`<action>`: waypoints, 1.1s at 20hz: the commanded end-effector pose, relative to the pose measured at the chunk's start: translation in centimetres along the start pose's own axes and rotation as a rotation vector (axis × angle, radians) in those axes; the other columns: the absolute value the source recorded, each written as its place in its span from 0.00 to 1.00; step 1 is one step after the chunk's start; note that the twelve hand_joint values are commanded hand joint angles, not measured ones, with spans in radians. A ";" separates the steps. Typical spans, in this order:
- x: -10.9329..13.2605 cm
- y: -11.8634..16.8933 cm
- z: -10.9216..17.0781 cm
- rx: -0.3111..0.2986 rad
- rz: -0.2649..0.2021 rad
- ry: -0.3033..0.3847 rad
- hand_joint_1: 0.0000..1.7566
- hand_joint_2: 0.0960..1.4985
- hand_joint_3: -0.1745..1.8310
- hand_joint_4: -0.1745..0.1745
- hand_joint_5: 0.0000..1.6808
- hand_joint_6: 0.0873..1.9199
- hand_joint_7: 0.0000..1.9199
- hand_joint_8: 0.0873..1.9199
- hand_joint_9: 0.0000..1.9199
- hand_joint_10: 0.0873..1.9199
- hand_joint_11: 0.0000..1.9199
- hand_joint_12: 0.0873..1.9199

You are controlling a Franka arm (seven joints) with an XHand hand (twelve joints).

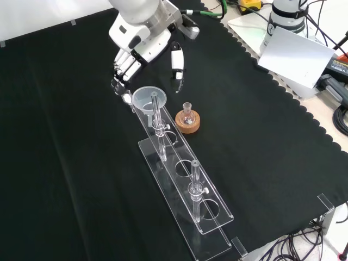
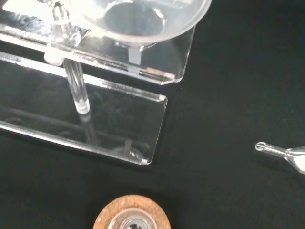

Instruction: Pick up the funnel from the transparent funnel stand.

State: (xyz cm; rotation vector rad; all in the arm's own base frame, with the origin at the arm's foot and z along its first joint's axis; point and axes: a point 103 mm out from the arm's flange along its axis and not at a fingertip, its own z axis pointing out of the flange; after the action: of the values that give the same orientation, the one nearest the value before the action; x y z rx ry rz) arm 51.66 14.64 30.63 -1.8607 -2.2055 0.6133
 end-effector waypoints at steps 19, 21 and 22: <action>-0.2 1.5 1.8 0.055 -0.007 -0.041 0.34 0.45 0.14 0.35 0.04 0.00 0.00 0.18 0.06 0.45 0.17 0.78; 0.0 1.6 1.9 0.049 0.003 -0.048 0.34 0.45 0.14 0.34 0.04 0.00 0.00 0.19 0.06 0.45 0.17 0.78; 0.3 1.8 2.0 0.050 0.002 -0.052 0.35 0.45 0.14 0.34 0.05 0.00 0.00 0.21 0.07 0.45 0.17 0.79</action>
State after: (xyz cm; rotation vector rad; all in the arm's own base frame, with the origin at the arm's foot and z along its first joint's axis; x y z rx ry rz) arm 52.30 14.76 28.38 -1.8303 -2.1973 0.7190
